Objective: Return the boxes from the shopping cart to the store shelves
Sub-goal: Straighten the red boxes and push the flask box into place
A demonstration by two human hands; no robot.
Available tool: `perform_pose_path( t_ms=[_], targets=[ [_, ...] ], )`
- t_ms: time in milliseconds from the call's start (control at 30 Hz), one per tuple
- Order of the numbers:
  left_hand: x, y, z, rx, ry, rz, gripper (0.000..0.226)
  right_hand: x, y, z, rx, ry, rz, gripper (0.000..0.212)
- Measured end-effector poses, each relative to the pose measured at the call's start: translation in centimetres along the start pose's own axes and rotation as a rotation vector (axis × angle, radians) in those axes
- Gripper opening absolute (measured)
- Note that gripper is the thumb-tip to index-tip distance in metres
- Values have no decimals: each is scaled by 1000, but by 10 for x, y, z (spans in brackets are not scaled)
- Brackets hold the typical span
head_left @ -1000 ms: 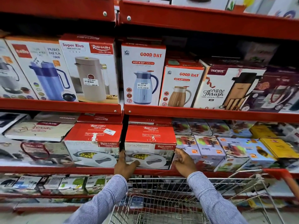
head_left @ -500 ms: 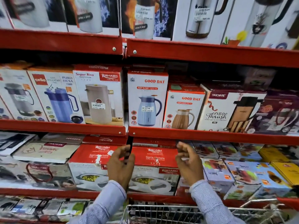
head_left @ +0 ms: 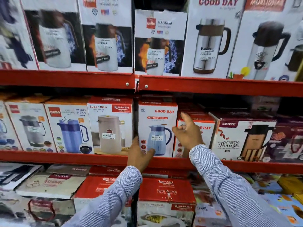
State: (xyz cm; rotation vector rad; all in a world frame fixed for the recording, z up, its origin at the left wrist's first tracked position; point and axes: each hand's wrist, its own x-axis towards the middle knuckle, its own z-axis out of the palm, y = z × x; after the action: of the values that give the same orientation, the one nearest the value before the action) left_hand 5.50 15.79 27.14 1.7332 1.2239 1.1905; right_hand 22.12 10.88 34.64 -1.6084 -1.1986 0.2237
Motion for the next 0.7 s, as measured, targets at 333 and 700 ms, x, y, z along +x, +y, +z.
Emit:
perform_pose_path(
  t_ms=[333, 700],
  targets=[
    [8, -10, 6, 12, -7, 5, 96, 6, -8, -5, -2, -77, -20, 57],
    [5, -13, 2, 55, 18, 1, 94, 0, -3, -6, 35, -110, -39, 63]
  ],
)
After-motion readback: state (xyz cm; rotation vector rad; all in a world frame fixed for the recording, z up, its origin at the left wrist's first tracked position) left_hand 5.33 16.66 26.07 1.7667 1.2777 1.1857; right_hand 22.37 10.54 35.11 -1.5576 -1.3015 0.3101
